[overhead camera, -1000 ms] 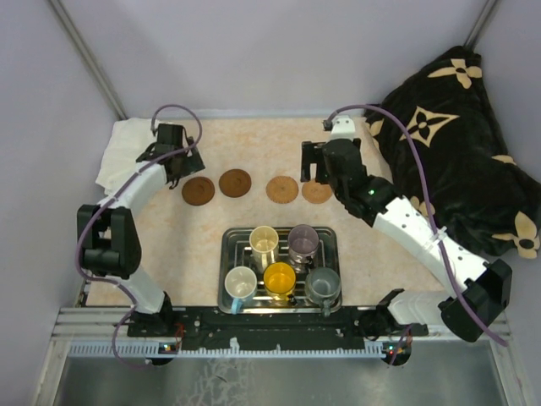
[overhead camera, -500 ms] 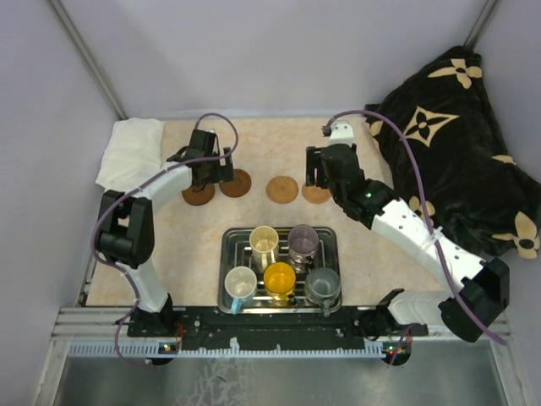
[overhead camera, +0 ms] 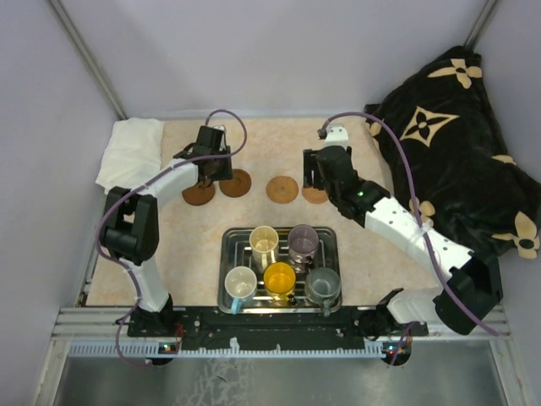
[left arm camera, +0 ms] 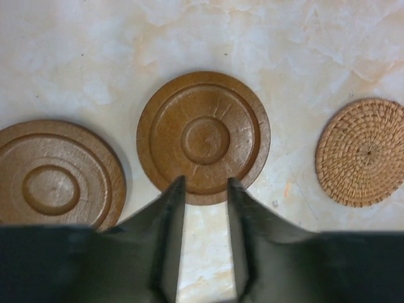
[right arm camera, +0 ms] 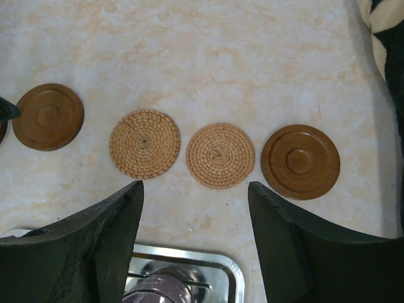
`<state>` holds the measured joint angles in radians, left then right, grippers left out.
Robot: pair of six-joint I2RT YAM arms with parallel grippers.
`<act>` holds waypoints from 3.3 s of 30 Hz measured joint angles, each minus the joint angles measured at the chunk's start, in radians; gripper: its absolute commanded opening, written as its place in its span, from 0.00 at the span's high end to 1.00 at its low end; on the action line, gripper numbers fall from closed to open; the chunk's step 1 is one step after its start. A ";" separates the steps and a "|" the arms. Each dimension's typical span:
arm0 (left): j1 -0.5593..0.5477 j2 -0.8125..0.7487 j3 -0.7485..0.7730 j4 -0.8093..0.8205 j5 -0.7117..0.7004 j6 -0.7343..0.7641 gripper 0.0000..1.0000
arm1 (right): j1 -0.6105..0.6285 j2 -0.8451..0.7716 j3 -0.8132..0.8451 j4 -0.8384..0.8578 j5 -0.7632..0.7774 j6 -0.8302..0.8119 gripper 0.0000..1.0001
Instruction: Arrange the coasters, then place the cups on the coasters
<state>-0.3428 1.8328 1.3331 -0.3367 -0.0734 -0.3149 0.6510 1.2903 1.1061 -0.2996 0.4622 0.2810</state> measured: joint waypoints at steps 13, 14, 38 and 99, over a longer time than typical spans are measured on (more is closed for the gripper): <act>-0.004 0.165 0.098 -0.032 0.010 0.025 0.88 | 0.000 0.001 -0.045 0.005 -0.021 0.014 0.32; -0.004 0.175 0.108 -0.035 0.010 0.026 0.88 | 0.000 0.001 -0.046 0.005 -0.023 0.016 0.32; -0.029 0.233 0.140 -0.040 0.024 0.008 0.95 | -0.001 0.008 -0.056 0.024 -0.062 0.029 0.32; -0.101 0.183 0.079 -0.050 0.024 -0.062 0.87 | -0.001 -0.014 -0.084 -0.006 -0.076 0.062 0.33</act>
<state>-0.4435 2.0163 1.4124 -0.3862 -0.0490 -0.3767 0.6502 1.2766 1.0218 -0.3061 0.3862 0.3428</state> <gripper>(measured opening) 0.114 0.676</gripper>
